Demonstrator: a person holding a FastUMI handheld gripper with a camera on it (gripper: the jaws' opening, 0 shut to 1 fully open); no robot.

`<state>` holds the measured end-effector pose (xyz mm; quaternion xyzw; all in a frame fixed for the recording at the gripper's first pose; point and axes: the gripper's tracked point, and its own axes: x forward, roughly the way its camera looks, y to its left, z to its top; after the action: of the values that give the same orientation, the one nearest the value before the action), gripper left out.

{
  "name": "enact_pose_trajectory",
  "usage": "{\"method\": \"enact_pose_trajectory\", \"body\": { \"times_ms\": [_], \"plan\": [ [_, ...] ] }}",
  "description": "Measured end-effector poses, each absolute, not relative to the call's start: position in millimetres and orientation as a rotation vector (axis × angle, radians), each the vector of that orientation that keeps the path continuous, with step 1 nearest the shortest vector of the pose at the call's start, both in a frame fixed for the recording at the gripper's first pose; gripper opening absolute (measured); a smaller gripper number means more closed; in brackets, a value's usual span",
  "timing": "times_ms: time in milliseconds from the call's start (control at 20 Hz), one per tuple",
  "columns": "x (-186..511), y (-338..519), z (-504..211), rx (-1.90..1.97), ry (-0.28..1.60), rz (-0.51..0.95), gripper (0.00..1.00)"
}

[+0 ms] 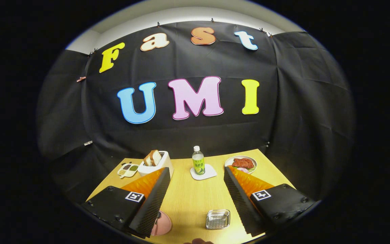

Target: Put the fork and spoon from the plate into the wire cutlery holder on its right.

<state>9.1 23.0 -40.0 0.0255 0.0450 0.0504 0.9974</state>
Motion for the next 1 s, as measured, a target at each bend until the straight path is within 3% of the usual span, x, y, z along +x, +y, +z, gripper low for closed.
{"method": "enact_pose_trajectory", "body": {
  "times_ms": [550,1000],
  "plan": [
    [12.9,57.2,-91.9,0.012,0.216,0.147,0.99],
    [-5.9,144.8,-221.0,-0.043,0.616,0.335,1.00]
  ]
}}
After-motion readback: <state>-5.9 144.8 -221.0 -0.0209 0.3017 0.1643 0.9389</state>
